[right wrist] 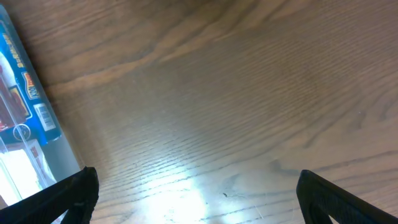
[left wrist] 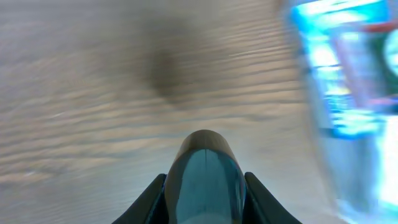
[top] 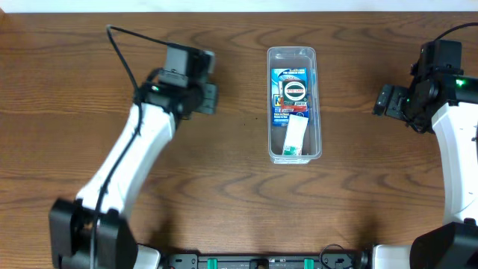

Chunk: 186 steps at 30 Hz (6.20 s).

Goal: Pack container
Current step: 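Move the left gripper over the dark bottle with white cap, then carry the held dark bottle over the container with the left gripper, then lower the dark bottle into the container beside the tube box, then open the left gripper and withdraw it from the container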

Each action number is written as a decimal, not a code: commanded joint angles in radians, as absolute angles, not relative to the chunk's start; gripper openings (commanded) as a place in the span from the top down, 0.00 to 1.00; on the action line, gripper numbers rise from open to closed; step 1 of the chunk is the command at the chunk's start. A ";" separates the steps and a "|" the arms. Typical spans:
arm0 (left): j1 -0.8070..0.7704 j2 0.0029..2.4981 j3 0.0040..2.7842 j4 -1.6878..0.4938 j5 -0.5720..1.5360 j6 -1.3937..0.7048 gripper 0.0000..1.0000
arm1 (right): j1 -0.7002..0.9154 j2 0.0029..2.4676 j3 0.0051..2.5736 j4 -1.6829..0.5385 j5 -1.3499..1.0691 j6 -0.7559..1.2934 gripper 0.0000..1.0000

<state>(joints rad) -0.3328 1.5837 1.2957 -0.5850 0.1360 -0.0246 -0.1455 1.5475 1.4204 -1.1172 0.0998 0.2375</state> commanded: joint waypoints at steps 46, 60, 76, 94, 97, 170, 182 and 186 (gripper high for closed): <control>-0.754 1.786 1.316 -0.356 0.006 -0.582 0.71 | -0.150 1.551 1.423 -1.118 0.097 0.250 0.01; -0.754 1.793 1.316 -0.365 0.006 -0.575 0.69 | -0.150 1.551 1.423 -1.118 0.097 0.250 0.01; -0.771 1.793 1.391 -0.505 -0.099 -0.475 0.69 | -0.150 1.551 1.423 -1.118 0.097 0.250 0.01; -0.777 1.798 1.433 -0.520 -0.139 -0.469 0.70 | -0.150 1.551 1.423 -1.118 0.097 0.250 0.01; -0.777 1.813 1.433 -0.524 -0.148 -0.468 0.70 | -0.150 1.551 1.423 -1.118 0.097 0.250 0.01; -0.822 1.808 1.774 -0.867 -0.147 -0.393 0.08 | -0.150 1.551 1.423 -1.118 0.097 0.250 0.01; -0.822 1.379 1.795 -1.093 -0.148 -0.393 0.02 | -0.150 1.551 1.423 -1.118 0.097 0.250 0.01; -0.822 1.260 1.779 -1.216 -0.147 -0.393 0.02 | -0.150 1.551 1.423 -1.118 0.097 0.250 0.01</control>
